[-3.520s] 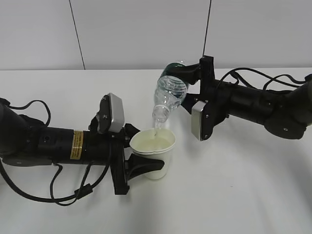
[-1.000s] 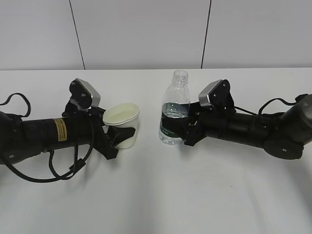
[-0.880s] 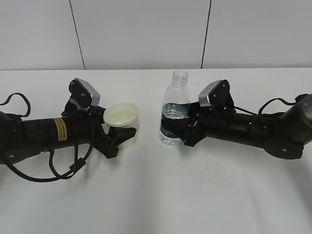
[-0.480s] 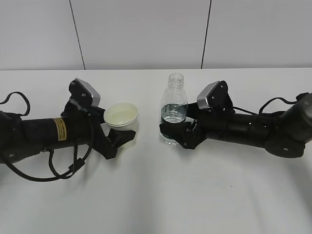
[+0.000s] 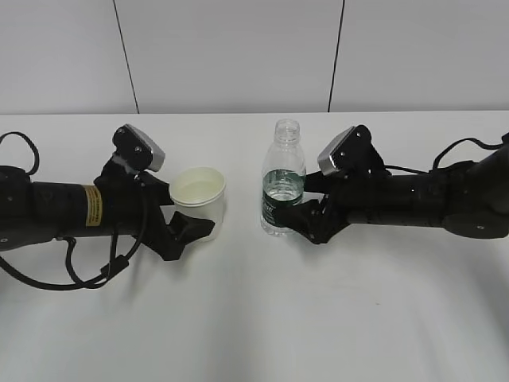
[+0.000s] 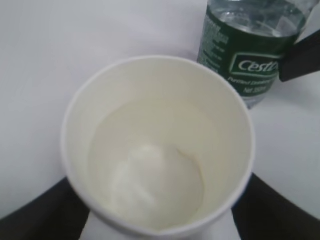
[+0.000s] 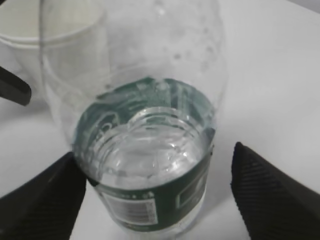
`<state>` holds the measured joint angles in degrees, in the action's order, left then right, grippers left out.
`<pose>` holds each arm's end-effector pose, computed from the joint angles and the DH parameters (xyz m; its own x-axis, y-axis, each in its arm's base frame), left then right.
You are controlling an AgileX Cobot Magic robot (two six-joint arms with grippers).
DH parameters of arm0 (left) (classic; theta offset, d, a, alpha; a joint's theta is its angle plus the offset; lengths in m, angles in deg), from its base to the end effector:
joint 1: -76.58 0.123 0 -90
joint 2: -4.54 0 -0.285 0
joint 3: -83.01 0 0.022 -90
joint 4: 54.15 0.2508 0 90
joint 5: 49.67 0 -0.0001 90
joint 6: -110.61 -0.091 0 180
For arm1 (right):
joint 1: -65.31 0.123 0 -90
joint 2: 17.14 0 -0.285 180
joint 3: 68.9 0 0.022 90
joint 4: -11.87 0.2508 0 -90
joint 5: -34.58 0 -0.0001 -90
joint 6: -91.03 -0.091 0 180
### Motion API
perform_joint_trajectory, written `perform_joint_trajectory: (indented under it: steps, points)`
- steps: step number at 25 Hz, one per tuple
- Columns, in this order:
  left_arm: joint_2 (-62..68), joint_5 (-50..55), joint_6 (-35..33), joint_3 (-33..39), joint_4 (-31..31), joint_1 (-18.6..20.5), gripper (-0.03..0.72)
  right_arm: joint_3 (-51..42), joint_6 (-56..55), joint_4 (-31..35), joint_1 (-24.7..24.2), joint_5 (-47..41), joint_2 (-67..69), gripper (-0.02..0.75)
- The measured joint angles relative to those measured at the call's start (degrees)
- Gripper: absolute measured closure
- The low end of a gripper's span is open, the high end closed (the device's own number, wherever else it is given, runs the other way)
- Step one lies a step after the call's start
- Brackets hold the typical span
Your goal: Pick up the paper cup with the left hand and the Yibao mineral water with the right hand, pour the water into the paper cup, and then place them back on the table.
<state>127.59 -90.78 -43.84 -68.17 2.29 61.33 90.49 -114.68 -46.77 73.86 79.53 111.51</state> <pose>0.3290 -0.1413 0.1061 -0.2694 0.4134 -0.8698 0.8182 0.5746 0.0197 0.3743 0.1117 0.1029 -0.2278 -0.3566 -0.9061 -0.7817 0.6218 -0.0482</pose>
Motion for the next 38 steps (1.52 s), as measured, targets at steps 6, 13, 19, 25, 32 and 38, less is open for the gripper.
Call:
perform_joint_trajectory:
  steps: [6,13,19,25,32,38]
  points:
    - [-2.58,5.37,4.68,0.00,6.46,0.05,0.127,-2.62,-0.76,-1.03,0.00,-5.84,-2.74,0.065]
    - [-5.95,12.17,10.36,0.00,11.16,0.11,0.127,-4.40,-0.77,-1.25,0.00,-10.29,-6.79,0.073]
    - [-7.68,8.69,17.82,1.25,16.72,1.56,0.132,-7.22,-2.78,-2.07,0.00,-12.84,-9.01,0.083]
    - [-8.54,1.33,18.22,5.94,14.97,9.39,0.141,-11.39,-3.12,-2.21,-1.07,-12.93,-12.07,0.090]
    - [-12.37,0.09,16.31,6.37,13.93,13.20,0.148,-15.03,-5.07,-1.99,-4.78,-13.32,-15.43,0.099]
    - [-12.37,-1.27,16.09,6.55,10.18,14.35,0.149,-15.62,-8.68,-1.89,-5.01,-16.09,-18.76,0.115]
